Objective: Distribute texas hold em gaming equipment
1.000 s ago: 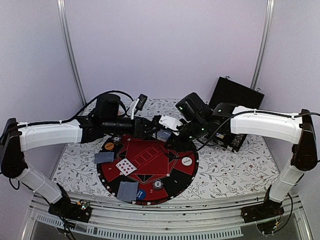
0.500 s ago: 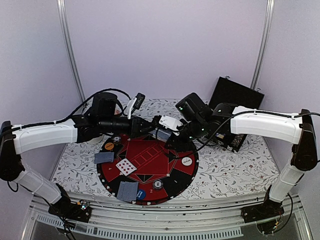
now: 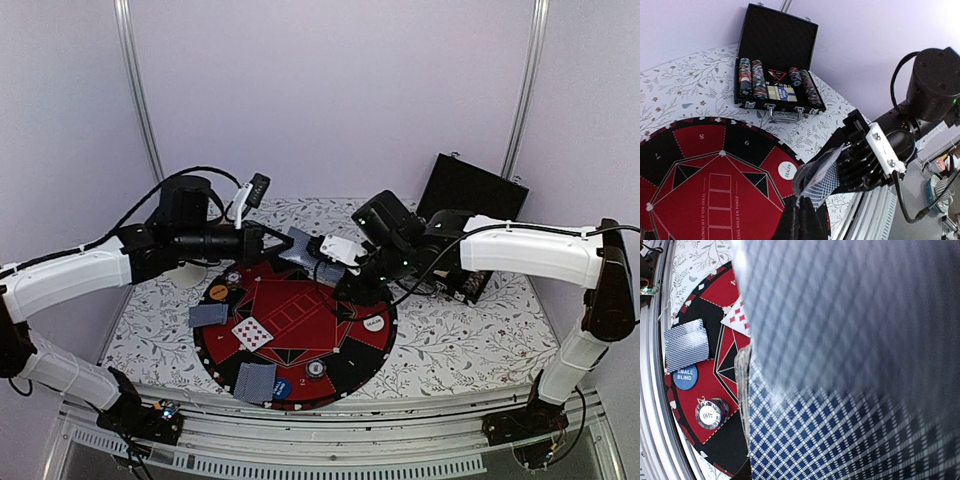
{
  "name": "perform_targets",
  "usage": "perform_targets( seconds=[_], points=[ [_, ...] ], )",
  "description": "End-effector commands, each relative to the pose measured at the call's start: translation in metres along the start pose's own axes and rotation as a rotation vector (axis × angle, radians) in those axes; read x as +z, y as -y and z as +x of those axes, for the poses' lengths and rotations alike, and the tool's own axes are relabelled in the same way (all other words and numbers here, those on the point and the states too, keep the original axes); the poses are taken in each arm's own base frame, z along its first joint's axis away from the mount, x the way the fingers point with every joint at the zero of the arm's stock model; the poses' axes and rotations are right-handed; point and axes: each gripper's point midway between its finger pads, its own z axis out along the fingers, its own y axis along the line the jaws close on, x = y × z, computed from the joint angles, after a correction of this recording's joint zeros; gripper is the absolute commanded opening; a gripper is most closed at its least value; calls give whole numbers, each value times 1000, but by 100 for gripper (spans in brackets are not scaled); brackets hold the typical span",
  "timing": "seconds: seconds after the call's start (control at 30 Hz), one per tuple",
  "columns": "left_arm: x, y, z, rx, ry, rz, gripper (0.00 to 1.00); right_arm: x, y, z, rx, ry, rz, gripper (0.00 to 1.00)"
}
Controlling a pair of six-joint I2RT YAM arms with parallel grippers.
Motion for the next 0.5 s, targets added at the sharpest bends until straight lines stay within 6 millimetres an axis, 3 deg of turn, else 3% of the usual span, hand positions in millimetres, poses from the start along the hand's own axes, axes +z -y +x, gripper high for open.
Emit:
perform_targets(
  seconds=[0.0, 0.17, 0.23, 0.33, 0.47],
  points=[
    [-31, -24, -15, 20, 23, -125, 0, -13, 23, 5, 34, 15, 65, 40],
    [-71, -81, -24, 53, 35, -456, 0, -22, 34, 18, 58, 2, 99, 40],
    [-76, -101, -16, 69, -10, -571, 0, -25, 36, 23, 65, -4, 106, 40],
    [-70, -121, -4, 78, -73, -652, 0, -29, 40, 27, 71, -11, 121, 40],
    [-46, -141, 24, 145, -201, -772, 0, -35, 41, 26, 74, -4, 130, 40]
  ],
)
